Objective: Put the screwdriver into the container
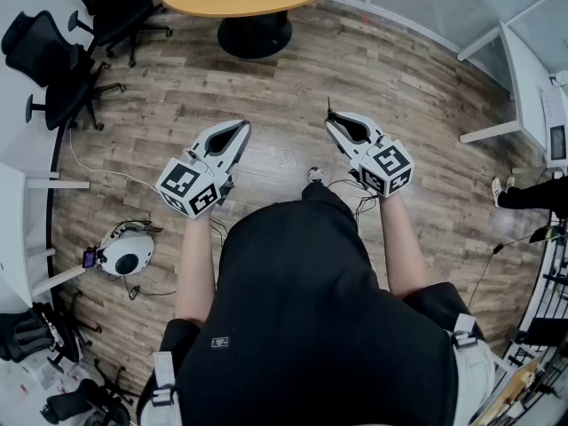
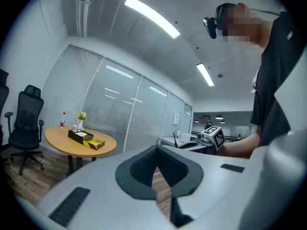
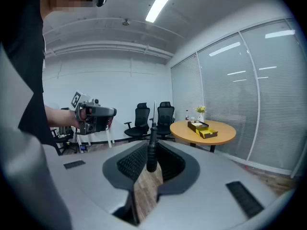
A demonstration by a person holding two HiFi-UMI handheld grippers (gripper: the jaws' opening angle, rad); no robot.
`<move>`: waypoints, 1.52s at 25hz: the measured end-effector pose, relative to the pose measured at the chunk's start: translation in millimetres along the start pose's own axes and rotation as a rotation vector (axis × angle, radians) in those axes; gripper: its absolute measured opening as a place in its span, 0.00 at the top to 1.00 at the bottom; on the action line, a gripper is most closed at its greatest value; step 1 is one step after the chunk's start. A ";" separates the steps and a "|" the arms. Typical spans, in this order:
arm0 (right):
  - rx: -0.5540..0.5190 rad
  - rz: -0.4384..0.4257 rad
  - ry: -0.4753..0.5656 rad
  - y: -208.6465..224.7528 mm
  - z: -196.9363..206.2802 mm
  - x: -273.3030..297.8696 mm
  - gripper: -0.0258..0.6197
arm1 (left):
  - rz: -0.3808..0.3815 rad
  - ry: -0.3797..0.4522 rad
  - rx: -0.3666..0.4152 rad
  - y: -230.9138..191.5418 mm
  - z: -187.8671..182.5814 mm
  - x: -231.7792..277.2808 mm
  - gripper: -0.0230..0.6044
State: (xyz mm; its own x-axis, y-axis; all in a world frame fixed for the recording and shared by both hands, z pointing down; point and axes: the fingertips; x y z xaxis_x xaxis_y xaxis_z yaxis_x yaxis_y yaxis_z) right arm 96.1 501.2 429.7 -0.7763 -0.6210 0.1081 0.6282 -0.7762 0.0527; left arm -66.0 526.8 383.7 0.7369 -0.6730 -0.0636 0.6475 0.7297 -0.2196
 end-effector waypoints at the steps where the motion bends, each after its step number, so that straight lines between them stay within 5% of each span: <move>1: 0.008 -0.005 0.008 -0.2 1.8 -0.4 0.87 | 0.005 0.001 0.001 -0.1 -0.1 0.0 0.96; 22: 0.016 -0.004 -0.020 -5.2 6.8 4.9 0.87 | 0.033 -0.025 -0.007 -5.6 1.0 -0.8 0.96; 38: -0.007 -0.053 0.039 71.5 -20.1 46.6 0.87 | 0.016 -0.046 0.049 -35.3 -21.2 69.4 0.96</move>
State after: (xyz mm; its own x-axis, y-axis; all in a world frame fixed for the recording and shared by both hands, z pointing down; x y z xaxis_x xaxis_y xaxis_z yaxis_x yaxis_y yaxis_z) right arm 103.8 414.6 418.6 -0.8097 -0.5830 0.0667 0.5863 -0.8085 0.0501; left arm -41.8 451.7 366.3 0.7549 -0.6555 -0.0212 0.6432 0.7463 -0.1710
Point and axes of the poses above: the fingertips, and each gripper's own axes: x forward along the fingers, y to its right, z out of its underside, and after that the axes turned 9 degrees about y, right-handed
